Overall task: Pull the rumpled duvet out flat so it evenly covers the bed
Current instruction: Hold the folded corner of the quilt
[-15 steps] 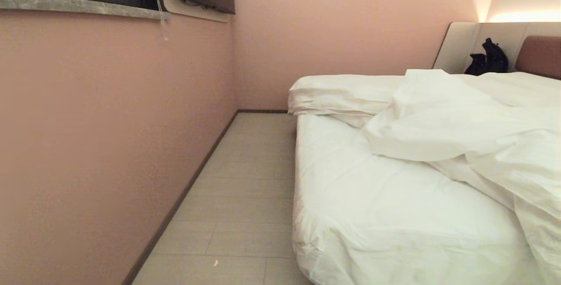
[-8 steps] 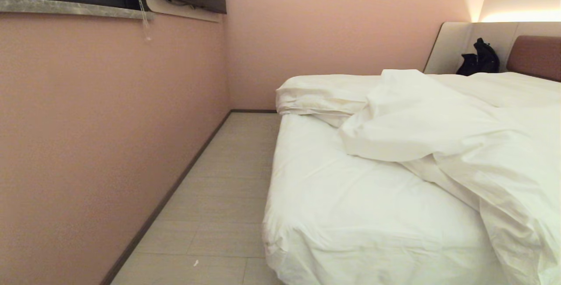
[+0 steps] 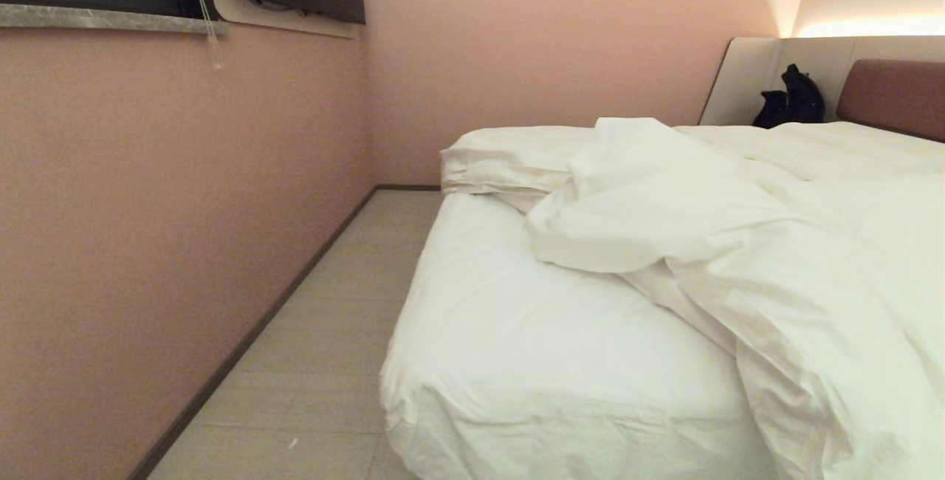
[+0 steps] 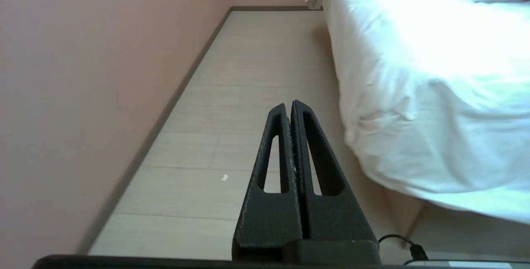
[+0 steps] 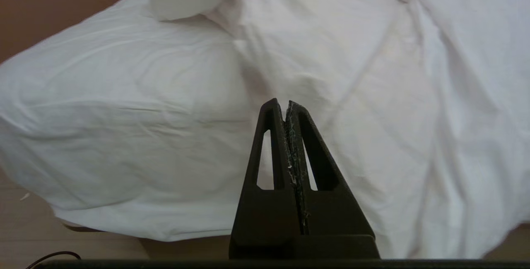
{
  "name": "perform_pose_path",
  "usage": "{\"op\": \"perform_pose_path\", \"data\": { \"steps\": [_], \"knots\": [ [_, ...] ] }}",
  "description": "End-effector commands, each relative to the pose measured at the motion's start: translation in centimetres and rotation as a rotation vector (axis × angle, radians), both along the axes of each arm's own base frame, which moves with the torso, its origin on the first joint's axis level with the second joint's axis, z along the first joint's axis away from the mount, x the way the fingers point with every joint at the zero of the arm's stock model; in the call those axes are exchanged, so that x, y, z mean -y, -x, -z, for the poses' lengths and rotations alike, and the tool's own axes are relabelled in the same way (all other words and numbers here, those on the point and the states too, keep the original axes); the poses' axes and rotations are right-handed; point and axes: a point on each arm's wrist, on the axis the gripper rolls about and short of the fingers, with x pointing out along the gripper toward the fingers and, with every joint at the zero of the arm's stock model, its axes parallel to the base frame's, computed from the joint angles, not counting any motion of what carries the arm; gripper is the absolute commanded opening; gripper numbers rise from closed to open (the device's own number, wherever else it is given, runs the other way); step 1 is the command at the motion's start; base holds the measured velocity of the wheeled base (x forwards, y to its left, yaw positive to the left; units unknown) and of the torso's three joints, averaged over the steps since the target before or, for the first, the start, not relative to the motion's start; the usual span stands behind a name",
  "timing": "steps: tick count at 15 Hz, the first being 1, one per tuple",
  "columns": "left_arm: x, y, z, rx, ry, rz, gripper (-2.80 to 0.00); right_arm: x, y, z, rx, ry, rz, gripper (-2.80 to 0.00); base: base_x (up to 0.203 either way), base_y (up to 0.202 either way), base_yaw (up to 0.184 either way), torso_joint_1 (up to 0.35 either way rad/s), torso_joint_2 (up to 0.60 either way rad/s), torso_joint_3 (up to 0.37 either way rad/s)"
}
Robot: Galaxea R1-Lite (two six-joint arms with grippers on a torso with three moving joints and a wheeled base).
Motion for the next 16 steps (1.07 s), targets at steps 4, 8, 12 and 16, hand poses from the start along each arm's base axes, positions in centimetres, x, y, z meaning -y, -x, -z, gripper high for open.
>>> {"op": "perform_pose_path", "data": {
  "steps": [4,8,12,16],
  "knots": [
    [0.00,0.00,0.00,0.000,0.000,0.000,-2.80,0.00,0.00,0.00,0.000,-0.001,0.000,-2.80,0.000,-0.193,0.000,0.003,0.00,0.003],
    [0.00,0.00,0.00,0.000,0.000,-0.002,-2.80,0.00,0.00,0.00,0.000,-0.001,0.000,-2.80,0.000,-0.192,0.001,0.001,0.00,0.005],
    [0.00,0.00,0.00,0.000,0.000,0.000,-2.80,0.00,0.00,0.00,0.000,0.001,0.000,-2.80,0.000,-0.191,0.000,0.003,0.00,0.003],
    [0.00,0.00,0.00,0.000,0.000,-0.001,-2.80,0.00,0.00,0.00,0.000,0.001,0.000,-2.80,0.000,-0.191,0.000,0.003,0.00,0.001]
  ]
}}
